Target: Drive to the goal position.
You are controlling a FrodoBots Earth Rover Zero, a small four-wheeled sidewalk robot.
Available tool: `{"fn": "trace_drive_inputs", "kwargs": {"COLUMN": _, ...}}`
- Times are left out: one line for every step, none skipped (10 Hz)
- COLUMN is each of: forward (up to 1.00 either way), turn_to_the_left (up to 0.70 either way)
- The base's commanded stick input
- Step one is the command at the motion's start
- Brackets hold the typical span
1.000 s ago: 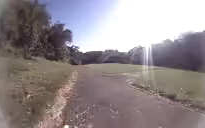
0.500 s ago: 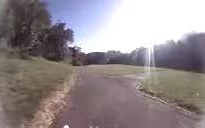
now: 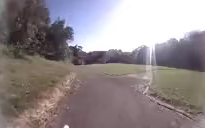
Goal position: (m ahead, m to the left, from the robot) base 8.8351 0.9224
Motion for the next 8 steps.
{"fn": "trace_drive_inputs", "kwargs": {"forward": 1.00, "turn_to_the_left": 0.00}}
{"fn": "trace_drive_inputs", "kwargs": {"forward": 1.00, "turn_to_the_left": 0.00}}
{"fn": "trace_drive_inputs", "kwargs": {"forward": 1.00, "turn_to_the_left": 0.00}}
{"fn": "trace_drive_inputs", "kwargs": {"forward": 1.00, "turn_to_the_left": 0.00}}
{"fn": "trace_drive_inputs", "kwargs": {"forward": 1.00, "turn_to_the_left": 0.00}}
{"fn": "trace_drive_inputs", "kwargs": {"forward": 1.00, "turn_to_the_left": 0.00}}
{"fn": "trace_drive_inputs", "kwargs": {"forward": 1.00, "turn_to_the_left": 0.00}}
{"fn": "trace_drive_inputs", "kwargs": {"forward": 1.00, "turn_to_the_left": 0.00}}
